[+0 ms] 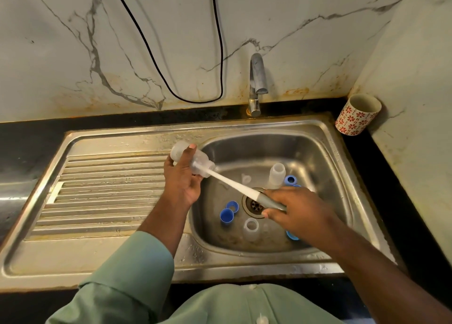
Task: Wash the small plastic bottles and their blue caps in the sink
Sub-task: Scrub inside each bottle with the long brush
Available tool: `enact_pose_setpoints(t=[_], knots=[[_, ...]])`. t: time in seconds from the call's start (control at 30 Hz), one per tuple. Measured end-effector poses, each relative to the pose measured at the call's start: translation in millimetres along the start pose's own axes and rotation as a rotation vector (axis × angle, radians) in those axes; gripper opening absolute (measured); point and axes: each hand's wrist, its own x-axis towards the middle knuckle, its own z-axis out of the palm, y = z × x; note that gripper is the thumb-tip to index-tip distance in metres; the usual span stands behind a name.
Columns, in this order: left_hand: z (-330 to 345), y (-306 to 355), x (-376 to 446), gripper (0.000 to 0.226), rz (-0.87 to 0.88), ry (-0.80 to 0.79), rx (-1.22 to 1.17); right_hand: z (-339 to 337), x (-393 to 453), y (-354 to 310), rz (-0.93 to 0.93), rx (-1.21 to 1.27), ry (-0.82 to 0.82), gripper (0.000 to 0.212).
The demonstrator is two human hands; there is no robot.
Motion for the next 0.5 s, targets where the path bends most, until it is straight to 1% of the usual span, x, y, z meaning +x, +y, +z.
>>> enact_pose_setpoints(t=[0.07, 0.13, 0.2, 0.23, 0.3, 0.37, 0.4, 0.47, 0.5], knots=[[1, 2, 2, 0.077, 0.004, -0.014, -0.005, -1, 2, 1, 0.056, -0.037, 0.082, 0.024], [0, 4, 6, 0.077, 0.001, -0.017, -0.018, -3, 2, 4, 0.111, -0.065, 0.066, 0.025], [-1, 5, 5, 0.079, -0.004, -0.016, -0.031, -1, -2, 4, 0.058, -0.014, -0.002, 0.022], [-2, 4, 5, 0.083, 0.002, -0.022, -0.038, 0, -4, 4, 0.034, 0.026, -0.007, 0.022], [-1, 2, 4, 0.087, 0.005, -0.054, -0.025, 1, -4, 7, 0.063, 0.104, 0.064, 0.022], [2, 2, 3, 0.080, 0.005, -0.046, 0.002, 2, -3, 10, 0.113, 0.086, 0.079, 0.024], [2, 2, 5, 0.074, 0.006, -0.046, 0.001, 2, -4, 10, 0.109, 0.083, 0.037, 0.025], [0, 2, 7, 0.065, 0.013, -0.081, -0.030, 2, -7, 9, 0.090, 0.160, -0.023, 0.025], [-1, 2, 8, 0.065, 0.016, -0.083, -0.033, 3, -7, 9, 0.098, 0.203, -0.011, 0.023]])
